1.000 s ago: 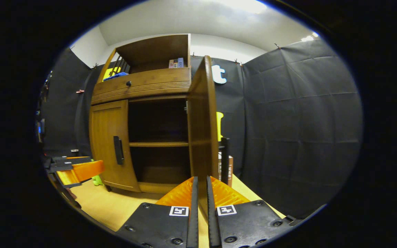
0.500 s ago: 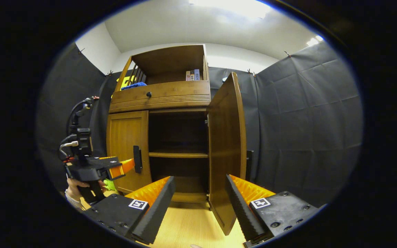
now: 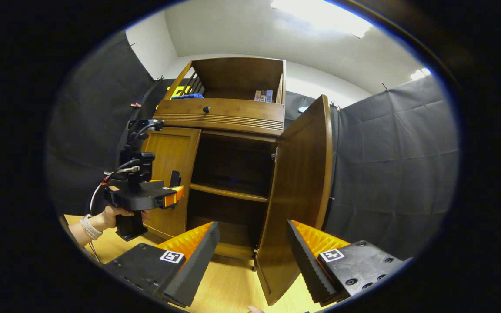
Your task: Open the right door of the double-door shoe cabinet with the right hand, and open the left door with the left hand.
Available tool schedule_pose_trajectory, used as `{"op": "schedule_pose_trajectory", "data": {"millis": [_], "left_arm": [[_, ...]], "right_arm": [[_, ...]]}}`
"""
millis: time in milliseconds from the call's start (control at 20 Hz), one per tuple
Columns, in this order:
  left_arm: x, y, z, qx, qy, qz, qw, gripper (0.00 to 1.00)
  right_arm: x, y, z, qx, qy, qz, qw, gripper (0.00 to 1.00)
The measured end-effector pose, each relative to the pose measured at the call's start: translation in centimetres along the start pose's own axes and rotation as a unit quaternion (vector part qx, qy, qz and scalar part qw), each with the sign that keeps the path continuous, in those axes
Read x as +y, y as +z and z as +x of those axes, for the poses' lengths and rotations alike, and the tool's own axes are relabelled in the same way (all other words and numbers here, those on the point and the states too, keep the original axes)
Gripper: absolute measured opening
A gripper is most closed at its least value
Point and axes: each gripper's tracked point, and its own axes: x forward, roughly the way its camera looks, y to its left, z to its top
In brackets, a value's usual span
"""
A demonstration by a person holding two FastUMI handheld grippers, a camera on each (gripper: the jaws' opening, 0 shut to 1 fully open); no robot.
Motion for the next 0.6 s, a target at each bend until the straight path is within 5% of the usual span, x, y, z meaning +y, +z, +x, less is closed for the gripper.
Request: {"op": "schedule_pose_trajectory", "data": {"millis": [350, 600], "left_arm": [[2.0, -2.3, 3.3, 0.029, 0.025, -0.027, 0.999, 0.89], [2.6, -3.3, 5.0, 0.045, 0.03, -0.038, 0.998, 0.7]], "right_arm": [[1.1, -2.2, 1.5, 0.024, 0.025, 0.031, 0.999, 0.97], [0.5, -1.9, 2.3, 0.016, 0.013, 0.022, 1.0, 0.97]]}}
